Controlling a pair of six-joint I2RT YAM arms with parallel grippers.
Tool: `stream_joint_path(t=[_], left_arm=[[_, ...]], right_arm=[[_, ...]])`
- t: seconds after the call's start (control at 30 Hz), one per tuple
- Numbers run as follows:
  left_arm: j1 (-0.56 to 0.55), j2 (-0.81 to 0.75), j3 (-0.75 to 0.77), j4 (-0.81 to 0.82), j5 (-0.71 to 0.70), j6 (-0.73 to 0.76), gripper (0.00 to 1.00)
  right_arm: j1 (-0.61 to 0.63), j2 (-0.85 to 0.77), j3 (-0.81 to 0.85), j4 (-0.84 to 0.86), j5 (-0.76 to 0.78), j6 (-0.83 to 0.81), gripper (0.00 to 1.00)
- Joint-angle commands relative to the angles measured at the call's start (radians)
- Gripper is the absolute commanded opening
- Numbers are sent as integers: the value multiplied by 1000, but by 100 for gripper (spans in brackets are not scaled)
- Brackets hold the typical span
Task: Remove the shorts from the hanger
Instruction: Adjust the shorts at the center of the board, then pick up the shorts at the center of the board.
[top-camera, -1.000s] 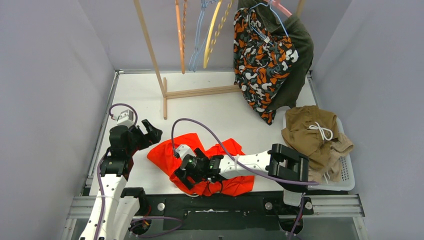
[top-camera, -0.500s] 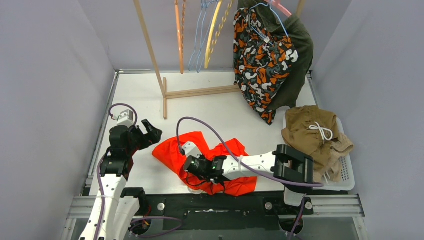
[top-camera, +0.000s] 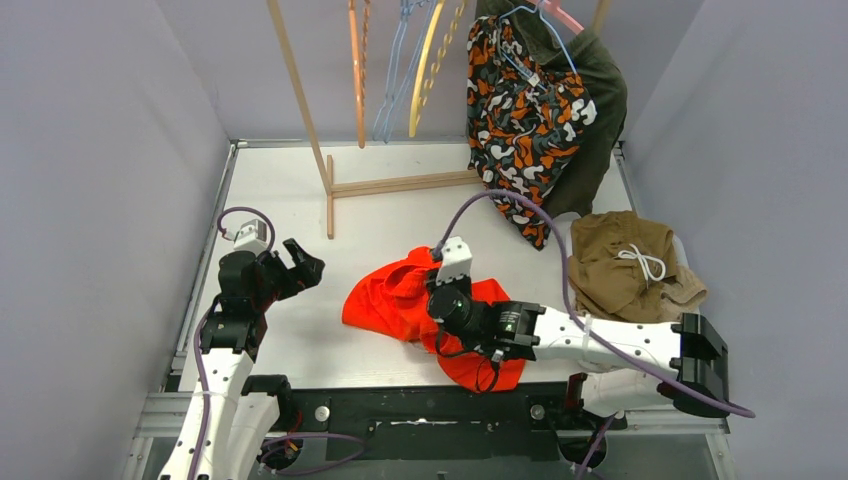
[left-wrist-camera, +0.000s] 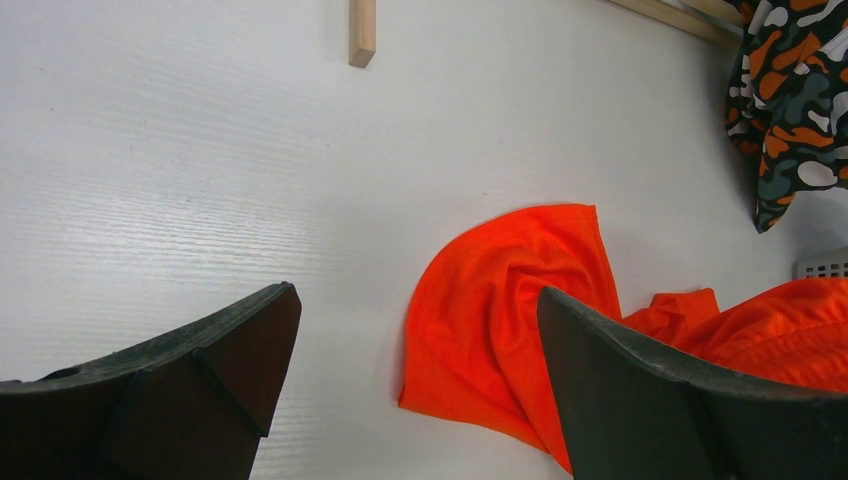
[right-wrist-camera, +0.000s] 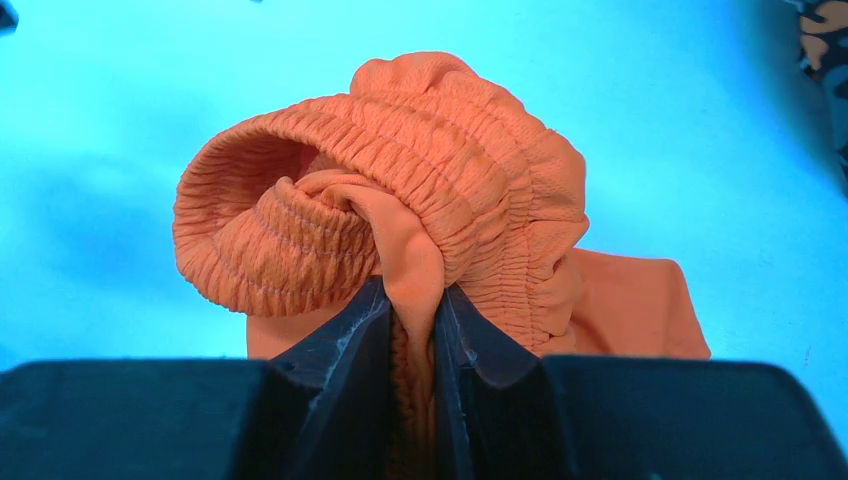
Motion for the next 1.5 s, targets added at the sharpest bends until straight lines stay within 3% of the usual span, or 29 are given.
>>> stream_joint_path(t=[0.0,0.13,0.2,0.3,0.47,0.53,0.63,0.83,0.97,1.17,1.23,1.33,1.47], left_arm=[[7,-10,11,46,0,10,90],[7,-9,12,45,-3,10,90],[6,-10,11,44,-4,10,90],[5,-9,11,45,-1,10,90],[7,-5,8,52,8,10,90],[7,-4,8,52,10,10,90],[7,-3,8,50,8,10,90],[7,-2,7,51,6,10,90],[5,0,8,50,6,11,90],[5,0,7,50,7,13,90],[5,0,5,54,12,12,90],[5,1,5,56,16,12,90],[5,2,5,55,21,14,90]], right_arm=[[-123,-58,29,-9,-26,178,0],[-249,-67,-15,13,-200,246,10],[-254,-46,-35,-10,-227,267,28],[-254,-3,-48,-104,-240,322,42],[-251,68,-49,-262,-220,395,88],[-251,90,-39,-292,-217,400,99],[-251,131,-11,-311,-206,423,98],[-263,235,-24,-109,-341,388,98],[-275,363,-32,-68,-344,400,98],[-205,585,89,-293,-197,421,98],[-178,619,144,-389,-120,461,83],[-174,591,153,-379,-81,452,60],[-205,447,111,-268,-83,387,13]])
